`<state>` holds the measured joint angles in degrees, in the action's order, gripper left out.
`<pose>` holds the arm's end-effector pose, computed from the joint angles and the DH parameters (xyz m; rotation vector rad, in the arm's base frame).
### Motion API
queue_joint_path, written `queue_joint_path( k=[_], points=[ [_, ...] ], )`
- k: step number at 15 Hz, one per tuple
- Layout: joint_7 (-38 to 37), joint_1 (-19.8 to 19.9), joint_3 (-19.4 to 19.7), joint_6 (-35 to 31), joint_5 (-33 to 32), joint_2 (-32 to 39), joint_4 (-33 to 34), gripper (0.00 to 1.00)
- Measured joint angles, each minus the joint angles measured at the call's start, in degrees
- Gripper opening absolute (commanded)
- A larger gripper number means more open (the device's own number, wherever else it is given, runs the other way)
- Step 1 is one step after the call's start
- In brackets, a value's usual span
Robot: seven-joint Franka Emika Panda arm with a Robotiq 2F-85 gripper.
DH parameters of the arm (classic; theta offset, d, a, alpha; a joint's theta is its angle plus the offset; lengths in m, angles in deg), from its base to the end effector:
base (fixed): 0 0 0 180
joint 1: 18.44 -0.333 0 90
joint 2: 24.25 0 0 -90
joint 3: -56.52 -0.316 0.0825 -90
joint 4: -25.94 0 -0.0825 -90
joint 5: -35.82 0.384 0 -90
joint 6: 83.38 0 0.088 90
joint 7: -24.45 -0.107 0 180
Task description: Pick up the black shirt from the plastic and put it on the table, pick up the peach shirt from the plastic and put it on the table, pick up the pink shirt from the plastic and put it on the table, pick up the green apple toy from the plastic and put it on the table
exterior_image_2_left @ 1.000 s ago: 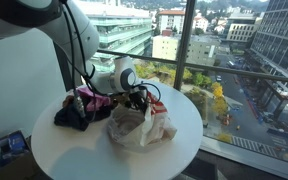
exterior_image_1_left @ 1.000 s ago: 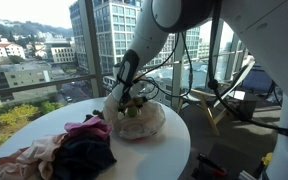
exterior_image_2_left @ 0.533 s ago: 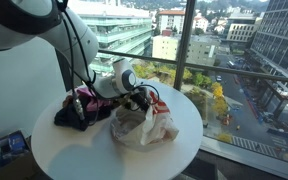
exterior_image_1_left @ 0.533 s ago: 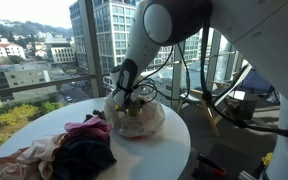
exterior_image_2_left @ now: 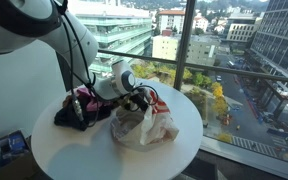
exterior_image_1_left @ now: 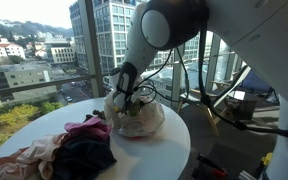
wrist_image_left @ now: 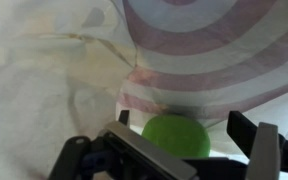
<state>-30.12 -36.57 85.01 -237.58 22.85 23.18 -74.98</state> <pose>0.6689 -0.0821 0.1566 2.5452 -1.0162 0.4537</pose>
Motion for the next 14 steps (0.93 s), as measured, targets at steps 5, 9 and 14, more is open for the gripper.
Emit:
queue_joint_path(
  k=[5, 9, 14],
  points=[
    [-1.63, 0.96, -0.4, 0.04, 0.15, 0.33, 0.45, 1.0],
    [-3.82, 2.24, -0.38, 0.04, 0.24, 0.4, 1.63, 1.0],
    [-5.63, 2.81, -0.22, 0.48, 0.2, 1.58, 3.34, 1.0]
  ],
)
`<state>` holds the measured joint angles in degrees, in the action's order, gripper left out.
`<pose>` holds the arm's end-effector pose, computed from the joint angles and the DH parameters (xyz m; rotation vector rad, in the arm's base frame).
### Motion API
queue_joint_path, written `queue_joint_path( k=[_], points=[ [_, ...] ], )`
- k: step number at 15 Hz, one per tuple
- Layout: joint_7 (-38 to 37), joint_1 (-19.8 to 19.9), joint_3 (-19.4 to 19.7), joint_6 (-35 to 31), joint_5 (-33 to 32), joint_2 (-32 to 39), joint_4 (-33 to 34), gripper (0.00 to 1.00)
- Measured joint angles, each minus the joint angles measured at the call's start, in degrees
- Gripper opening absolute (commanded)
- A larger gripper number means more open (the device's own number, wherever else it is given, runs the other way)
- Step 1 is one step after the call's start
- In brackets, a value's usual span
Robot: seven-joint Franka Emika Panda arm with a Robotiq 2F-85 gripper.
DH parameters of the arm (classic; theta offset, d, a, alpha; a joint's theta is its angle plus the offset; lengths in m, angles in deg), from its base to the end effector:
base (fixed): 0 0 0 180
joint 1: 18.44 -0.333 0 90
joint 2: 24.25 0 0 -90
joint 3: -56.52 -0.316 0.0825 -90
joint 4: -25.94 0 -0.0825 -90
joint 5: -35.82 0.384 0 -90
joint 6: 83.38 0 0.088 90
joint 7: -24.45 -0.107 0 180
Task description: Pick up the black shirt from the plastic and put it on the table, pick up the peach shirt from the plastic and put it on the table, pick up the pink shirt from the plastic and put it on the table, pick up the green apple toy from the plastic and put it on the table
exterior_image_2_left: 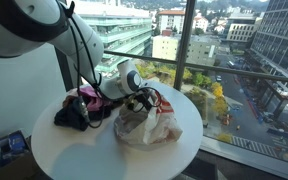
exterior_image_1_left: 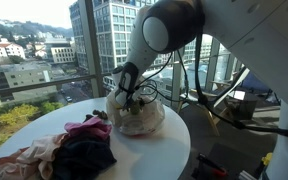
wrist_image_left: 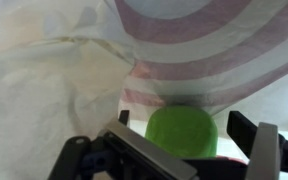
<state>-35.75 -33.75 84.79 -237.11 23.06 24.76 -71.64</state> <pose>0.6798 -0.1080 0.1598 2.4751 -1.1881 0.5024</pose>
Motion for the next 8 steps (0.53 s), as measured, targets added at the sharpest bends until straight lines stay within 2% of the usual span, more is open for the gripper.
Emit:
queue_joint_path(
  k=[7, 8],
  points=[
    [-2.65, 1.35, 0.5, 1.25, 0.0, 5.2, 6.43, 1.0],
    [-3.11, 1.74, 0.52, 1.39, 0.0, 6.01, 7.6, 0.95]
  ],
)
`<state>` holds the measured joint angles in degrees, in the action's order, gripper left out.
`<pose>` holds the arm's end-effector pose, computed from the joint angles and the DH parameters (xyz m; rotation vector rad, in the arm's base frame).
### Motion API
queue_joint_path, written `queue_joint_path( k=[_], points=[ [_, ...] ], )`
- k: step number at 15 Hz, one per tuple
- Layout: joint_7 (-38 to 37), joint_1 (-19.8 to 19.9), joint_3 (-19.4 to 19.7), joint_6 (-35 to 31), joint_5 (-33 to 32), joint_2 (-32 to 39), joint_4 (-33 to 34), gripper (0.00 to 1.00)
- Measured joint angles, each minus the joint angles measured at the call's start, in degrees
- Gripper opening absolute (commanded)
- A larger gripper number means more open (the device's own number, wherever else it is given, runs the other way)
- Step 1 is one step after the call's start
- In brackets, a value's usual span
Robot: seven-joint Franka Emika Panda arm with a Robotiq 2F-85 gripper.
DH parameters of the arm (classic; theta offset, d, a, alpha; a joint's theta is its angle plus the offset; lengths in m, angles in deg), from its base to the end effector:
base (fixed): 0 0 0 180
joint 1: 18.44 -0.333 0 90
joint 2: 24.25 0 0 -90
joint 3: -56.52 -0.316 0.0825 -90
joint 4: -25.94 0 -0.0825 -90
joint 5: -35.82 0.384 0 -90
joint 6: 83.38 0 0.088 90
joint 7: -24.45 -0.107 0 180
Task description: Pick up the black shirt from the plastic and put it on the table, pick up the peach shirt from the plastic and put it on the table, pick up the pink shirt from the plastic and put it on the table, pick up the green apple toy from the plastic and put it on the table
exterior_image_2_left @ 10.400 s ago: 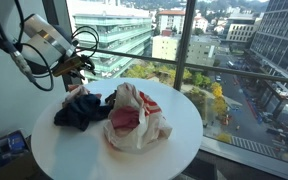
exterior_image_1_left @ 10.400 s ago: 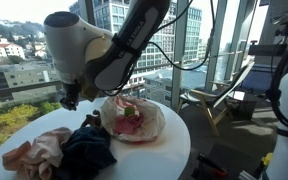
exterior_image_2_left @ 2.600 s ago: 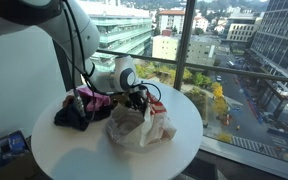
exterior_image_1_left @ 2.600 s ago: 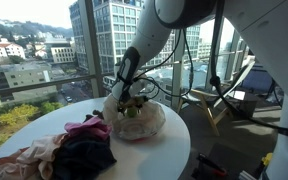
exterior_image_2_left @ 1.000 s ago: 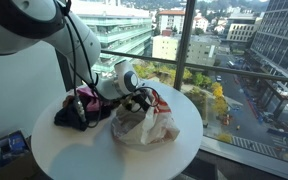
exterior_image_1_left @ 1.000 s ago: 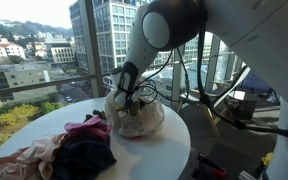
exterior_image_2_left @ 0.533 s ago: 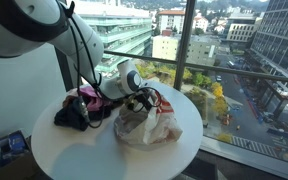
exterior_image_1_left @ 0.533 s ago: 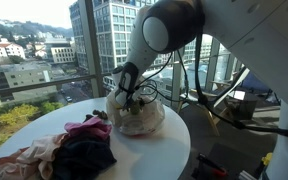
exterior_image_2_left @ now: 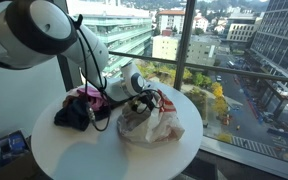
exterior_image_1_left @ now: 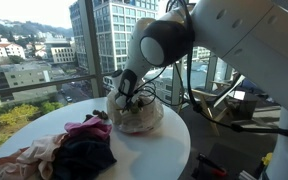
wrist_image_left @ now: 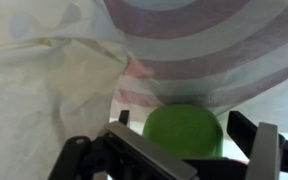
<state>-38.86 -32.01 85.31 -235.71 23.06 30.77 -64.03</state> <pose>0.7020 -0.1232 0.1426 2.4134 -1.2318 0.5422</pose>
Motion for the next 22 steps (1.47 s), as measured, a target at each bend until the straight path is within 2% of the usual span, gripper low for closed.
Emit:
queue_joint_path(
  k=[1, 3, 10, 11, 12, 13, 15, 19, 20, 22],
  points=[
    [-0.46, 0.34, 0.05, 0.11, 0.0, 0.77, 1.07, 0.73],
    [-1.22, 0.95, 0.11, 0.24, 0.0, 2.27, 3.09, 0.69],
    [-2.08, 0.19, 0.22, 0.49, -0.91, 4.29, 4.88, 0.15],
    [-2.1, -0.31, 0.57, 0.7, -1.65, 4.26, 4.61, 0.57],
    [-2.11, -0.91, 1.08, 1.11, -2.2, 4.22, 4.29, 0.52],
    [-2.11, -1.46, 1.55, 1.81, -2.64, 4.16, 3.99, 0.52],
    [-2.11, -1.91, 1.74, 4.4, -2.8, 3.98, 3.87, 0.64],
    [-2.21, -2.02, 1.7, 8.45, -2.88, 3.26, 4.01, 0.95],
    [-2.51, -2.02, 1.7, 8.95, -2.88, 3.21, 4.22, 1.0],
    [-3.34, -2.0, 1.68, 9.2, -2.88, 3.22, 4.72, 1.0]
  ],
)
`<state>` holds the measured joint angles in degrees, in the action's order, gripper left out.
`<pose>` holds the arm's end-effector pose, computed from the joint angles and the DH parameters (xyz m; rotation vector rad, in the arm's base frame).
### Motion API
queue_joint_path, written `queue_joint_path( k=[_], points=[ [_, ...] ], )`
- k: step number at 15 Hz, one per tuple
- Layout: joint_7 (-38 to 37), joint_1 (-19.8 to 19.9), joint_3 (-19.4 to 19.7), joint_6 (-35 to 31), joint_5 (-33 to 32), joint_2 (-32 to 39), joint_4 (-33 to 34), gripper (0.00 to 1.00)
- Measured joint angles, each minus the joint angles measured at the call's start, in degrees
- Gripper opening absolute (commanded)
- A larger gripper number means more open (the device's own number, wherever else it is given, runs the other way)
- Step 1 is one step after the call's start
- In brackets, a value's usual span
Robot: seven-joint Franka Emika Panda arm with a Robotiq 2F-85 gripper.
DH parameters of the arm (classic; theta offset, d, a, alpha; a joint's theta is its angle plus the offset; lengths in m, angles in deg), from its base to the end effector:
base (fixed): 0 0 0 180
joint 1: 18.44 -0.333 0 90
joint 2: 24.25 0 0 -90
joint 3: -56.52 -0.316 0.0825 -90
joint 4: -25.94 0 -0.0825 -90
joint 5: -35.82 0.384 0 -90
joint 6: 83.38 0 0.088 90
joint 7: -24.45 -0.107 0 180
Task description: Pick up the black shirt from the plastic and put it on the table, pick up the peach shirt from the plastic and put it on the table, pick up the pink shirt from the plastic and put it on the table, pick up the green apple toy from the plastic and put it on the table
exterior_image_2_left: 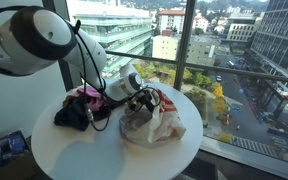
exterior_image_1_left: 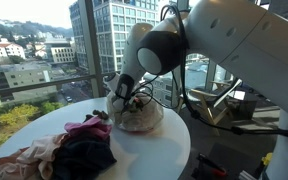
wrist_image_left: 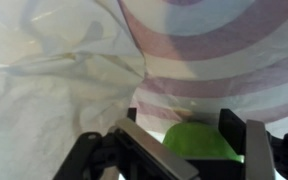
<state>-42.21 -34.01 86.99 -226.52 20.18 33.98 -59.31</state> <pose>0.7080 -0.1148 0.1313 2.3015 -1.1979 0.4569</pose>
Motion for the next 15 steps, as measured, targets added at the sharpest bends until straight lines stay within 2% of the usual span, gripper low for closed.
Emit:
queue_joint_path(
  k=[14, 15],
  points=[
    [-13.44, -0.22, 2.05, 0.27, -9.81, 5.46, 7.37, 1.0],
    [-13.98, -0.22, 2.2, 0.27, -10.29, 5.9, 8.0, 0.91]
  ],
)
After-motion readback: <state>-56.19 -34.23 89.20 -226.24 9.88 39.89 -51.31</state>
